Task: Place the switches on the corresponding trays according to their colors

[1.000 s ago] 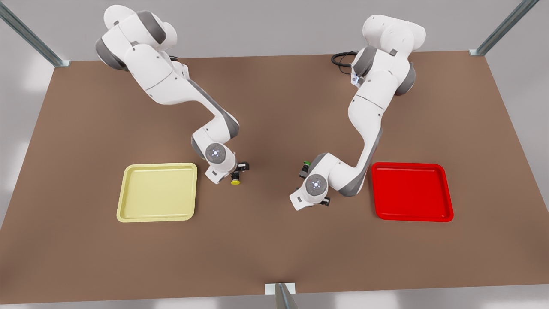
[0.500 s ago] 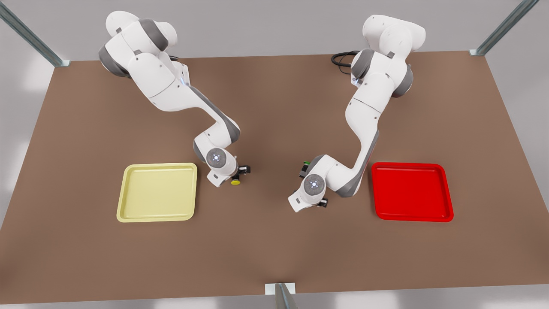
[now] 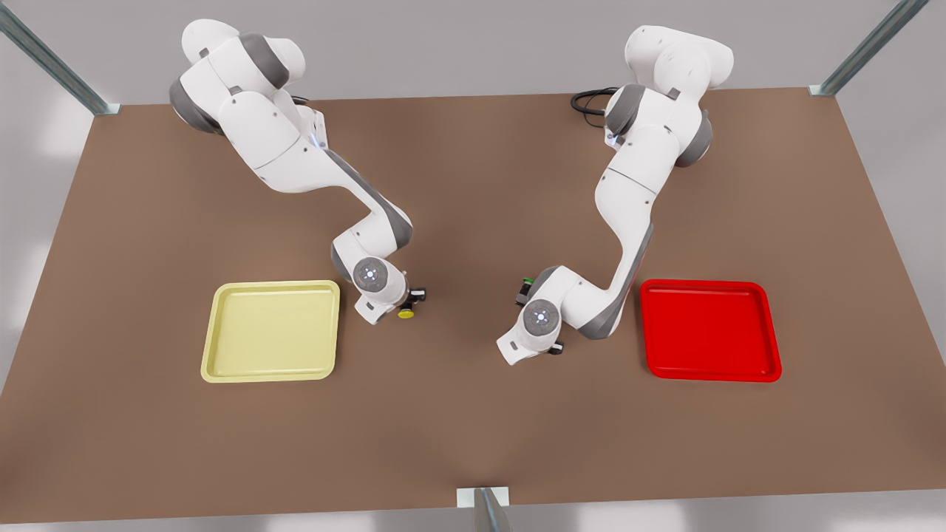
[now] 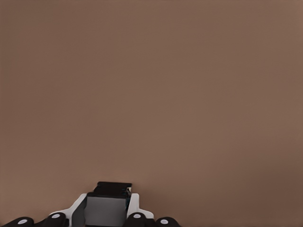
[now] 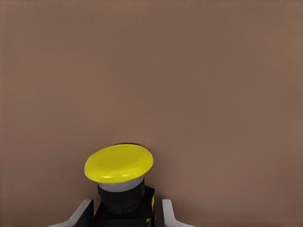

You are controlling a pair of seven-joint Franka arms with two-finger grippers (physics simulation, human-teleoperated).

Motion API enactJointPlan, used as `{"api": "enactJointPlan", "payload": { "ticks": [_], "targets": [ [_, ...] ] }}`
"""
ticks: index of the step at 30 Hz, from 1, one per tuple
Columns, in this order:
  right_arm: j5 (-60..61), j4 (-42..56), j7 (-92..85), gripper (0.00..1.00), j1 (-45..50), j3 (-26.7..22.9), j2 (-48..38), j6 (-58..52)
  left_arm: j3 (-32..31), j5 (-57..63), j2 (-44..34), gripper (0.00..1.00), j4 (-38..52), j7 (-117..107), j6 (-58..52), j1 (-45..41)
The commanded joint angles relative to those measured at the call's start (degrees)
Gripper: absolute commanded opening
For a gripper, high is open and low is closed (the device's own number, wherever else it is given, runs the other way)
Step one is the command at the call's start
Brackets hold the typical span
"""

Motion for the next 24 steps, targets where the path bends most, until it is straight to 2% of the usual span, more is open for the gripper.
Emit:
{"api": "enactJointPlan", "payload": {
  "ticks": [1, 6, 9, 12, 14, 16, 18, 22, 23, 24],
  "targets": [
    [0.0, 0.01, -0.03, 0.55, 0.0, 0.0, 0.0, -0.04, 0.0, 0.04, -0.08, 0.52, 0.0, 0.09, 0.0, 0.0],
    [0.0, 0.1, -0.03, 0.54, -0.09, 0.0, 0.0, 0.05, -0.09, 0.04, -1.48, 0.52, 0.0, 0.97, -1.14, 0.18],
    [0.0, 0.45, -0.12, 0.51, -0.09, 0.0, 0.0, -0.04, -0.09, -0.05, -5.7, 0.52, -0.26, 2.02, -11.59, 0.79],
    [0.09, 0.8, -0.03, 0.52, -0.17, 0.0, 0.0, -0.21, -0.09, -0.67, -15.8, 0.53, -11.24, 5.27, -12.57, 5.36],
    [0.44, 3.17, -1.18, 0.53, -1.05, 0.18, -1.32, -6.28, -0.09, -0.67, -21.25, 0.53, -18.62, 8.17, -11.43, 8.87],
    [0.53, 3.26, -2.58, 0.54, -2.46, 0.53, -1.76, -6.37, -0.09, -0.75, -29.25, 0.53, -31.11, 11.6, -5.1, 13.62],
    [0.53, 3.26, -3.11, 0.54, -2.55, 0.53, -1.85, -6.45, 0.17, -0.67, -31.19, 0.53, -34.19, 14.24, -5.19, 17.4],
    [0.7, 3.26, -8.73, 0.54, -6.32, 0.79, -6.5, -11.64, 8.6, -0.67, -31.98, 0.56, -35.86, 16.08, -3.79, 17.84],
    [0.79, 3.35, -9.44, 0.58, -6.41, 0.79, -6.51, -11.29, 10.37, -0.58, -31.63, 0.56, -35.86, 16.08, -2.55, 17.84],
    [0.79, 2.39, -9.35, 0.91, -6.33, 0.79, -6.94, -10.41, 12.21, -0.49, -31.45, 0.58, -35.86, 16.08, -2.55, 17.84]
  ]
}}
